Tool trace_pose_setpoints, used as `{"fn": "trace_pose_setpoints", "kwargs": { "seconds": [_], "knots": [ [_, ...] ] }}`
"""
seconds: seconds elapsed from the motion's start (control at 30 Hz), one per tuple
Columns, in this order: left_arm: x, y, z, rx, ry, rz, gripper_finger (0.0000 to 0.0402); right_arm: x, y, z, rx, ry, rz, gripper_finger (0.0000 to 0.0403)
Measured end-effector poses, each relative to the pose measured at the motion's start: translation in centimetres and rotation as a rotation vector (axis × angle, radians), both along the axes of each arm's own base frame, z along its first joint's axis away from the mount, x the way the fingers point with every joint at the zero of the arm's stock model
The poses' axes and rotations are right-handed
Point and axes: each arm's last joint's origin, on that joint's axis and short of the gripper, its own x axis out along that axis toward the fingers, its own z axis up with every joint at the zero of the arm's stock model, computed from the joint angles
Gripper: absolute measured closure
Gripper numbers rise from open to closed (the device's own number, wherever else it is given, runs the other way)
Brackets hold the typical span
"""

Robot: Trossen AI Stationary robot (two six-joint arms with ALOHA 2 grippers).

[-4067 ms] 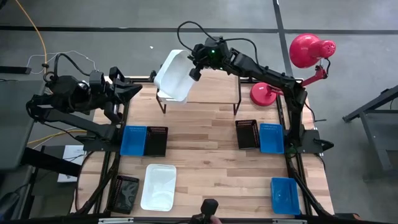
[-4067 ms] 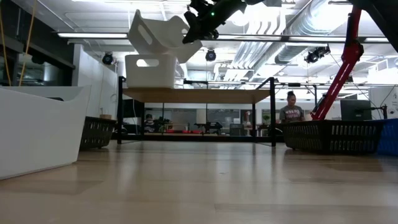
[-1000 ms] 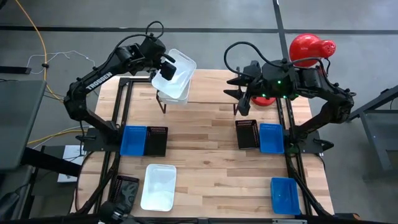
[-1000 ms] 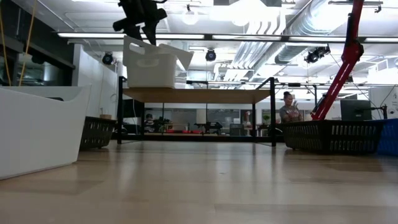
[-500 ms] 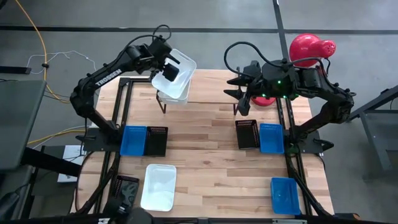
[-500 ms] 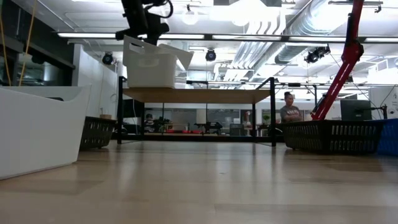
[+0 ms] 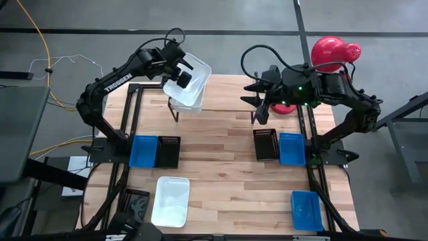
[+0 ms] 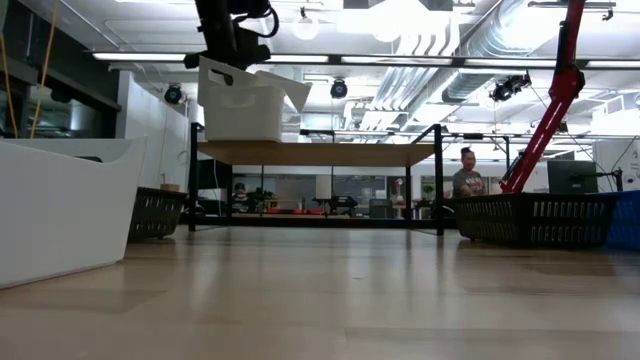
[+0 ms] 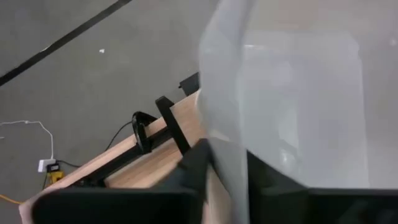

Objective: Stack baskets on shelf by color
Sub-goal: Stack the right white bin on top of the white bin on the shelf

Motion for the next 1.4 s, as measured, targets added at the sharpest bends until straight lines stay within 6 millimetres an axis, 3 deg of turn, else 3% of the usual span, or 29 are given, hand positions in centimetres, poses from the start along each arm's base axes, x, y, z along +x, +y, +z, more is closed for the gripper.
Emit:
{"fn": "trace_pose_setpoints", "kwargs": {
  "seconds": [0.3, 0.47, 0.6, 0.73, 1.1, 1.4],
  "knots": [
    [-2.0, -1.3, 5.7, 0.120, -0.193, 0.034, 0.0398, 0.0, 0.0, 0.0, 0.000, 0.000, 0.000, 0.0242],
    [-2.9, -2.4, 6.9, 0.073, -0.321, 0.031, 0.0401, 0.0, 0.0, 0.0, 0.000, 0.000, 0.000, 0.0242],
    [-2.9, -2.6, 5.8, 0.006, -0.366, 0.057, 0.0401, 0.0, 0.0, 0.0, -0.002, 0.001, 0.001, 0.0242],
    [-2.7, -2.6, 3.4, -0.064, -0.360, 0.079, 0.0401, 0.0, 0.0, 0.0, -0.014, 0.005, 0.007, 0.0242],
    [-2.7, -2.0, -0.1, -0.113, -0.349, 0.236, 0.0401, 0.0, 0.0, 0.0, -0.023, 0.007, 0.011, 0.0242],
    [-2.7, -2.0, -0.8, -0.126, -0.347, 0.273, 0.0401, 0.0, 0.0, 0.0, -0.045, 0.016, 0.021, 0.0242]
  ]
}}
